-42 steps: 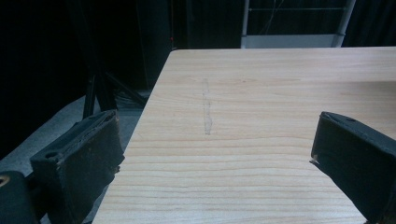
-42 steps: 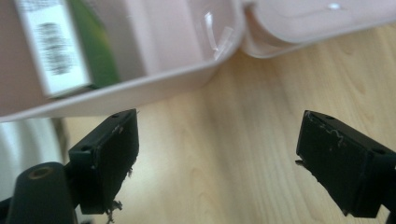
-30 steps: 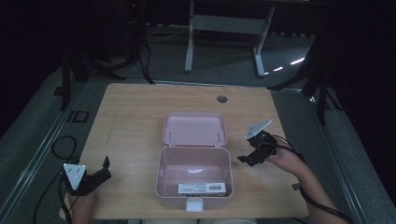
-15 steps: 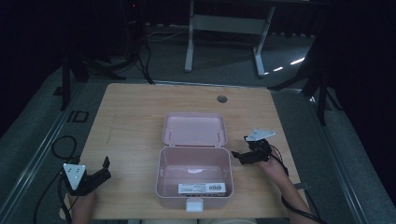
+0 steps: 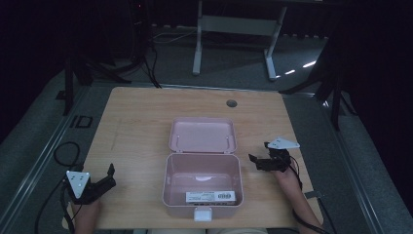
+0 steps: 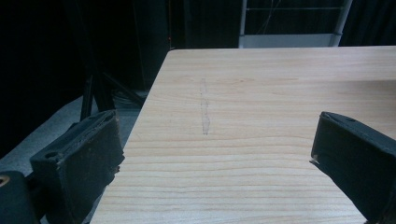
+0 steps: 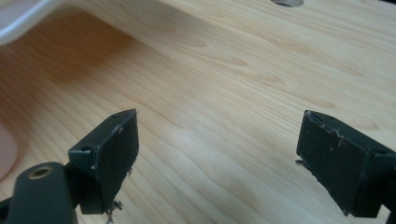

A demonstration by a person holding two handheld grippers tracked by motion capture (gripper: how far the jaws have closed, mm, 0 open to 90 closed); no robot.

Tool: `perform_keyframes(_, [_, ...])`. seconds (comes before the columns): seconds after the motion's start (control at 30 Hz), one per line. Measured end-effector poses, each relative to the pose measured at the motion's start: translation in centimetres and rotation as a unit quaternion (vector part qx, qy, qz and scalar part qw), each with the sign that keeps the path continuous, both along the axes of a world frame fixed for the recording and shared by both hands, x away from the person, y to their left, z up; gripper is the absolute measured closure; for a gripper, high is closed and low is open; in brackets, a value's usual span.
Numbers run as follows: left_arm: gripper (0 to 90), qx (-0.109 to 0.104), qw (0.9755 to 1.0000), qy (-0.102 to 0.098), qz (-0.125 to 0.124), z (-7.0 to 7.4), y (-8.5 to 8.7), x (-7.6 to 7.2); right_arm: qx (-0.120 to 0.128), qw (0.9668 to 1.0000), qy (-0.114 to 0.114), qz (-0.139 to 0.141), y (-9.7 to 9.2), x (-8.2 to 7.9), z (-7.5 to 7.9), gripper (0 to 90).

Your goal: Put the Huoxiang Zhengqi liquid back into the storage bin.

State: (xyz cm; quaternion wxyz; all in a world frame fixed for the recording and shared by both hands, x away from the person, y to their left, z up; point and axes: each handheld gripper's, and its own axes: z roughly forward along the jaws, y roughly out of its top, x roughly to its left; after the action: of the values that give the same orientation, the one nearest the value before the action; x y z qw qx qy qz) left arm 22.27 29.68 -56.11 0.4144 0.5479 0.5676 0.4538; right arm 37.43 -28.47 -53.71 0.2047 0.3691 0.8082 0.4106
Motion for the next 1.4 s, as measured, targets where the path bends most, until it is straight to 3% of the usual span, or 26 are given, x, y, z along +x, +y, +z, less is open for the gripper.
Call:
perform_keyframes(0.43, [2.3,-0.002,1.0,-0.001,0.001,0.0,0.0,0.0,0.005,0.9987,-0.01,-0.051,-2.4,-0.8,-0.1,12.3])
perform_keyframes(0.67, [2.3,-0.001,1.0,-0.002,0.002,0.0,0.0,-0.1,0.027,0.9948,-0.018,-0.096,-4.4,-1.6,0.3,12.2])
perform_keyframes(0.93, [2.3,0.0,1.0,-0.002,0.002,0.0,-0.1,0.0,0.032,0.9897,-0.023,-0.138,-6.6,-2.9,0.0,12.3])
perform_keyframes(1.07, [2.3,0.001,1.0,-0.002,0.002,0.0,-0.1,0.0,0.044,0.9878,-0.019,-0.148,-7.4,-3.6,-0.6,12.3])
perform_keyframes(1.23, [2.3,0.001,1.0,-0.002,0.001,0.0,-0.1,0.0,0.045,0.9862,-0.031,-0.156,-7.9,-4.3,-1.2,12.3])
perform_keyframes(1.4, [2.3,0.001,1.0,-0.002,0.001,0.0,-0.1,0.0,0.03,0.9845,-0.051,-0.165,-7.8,-4.7,-1.2,12.3])
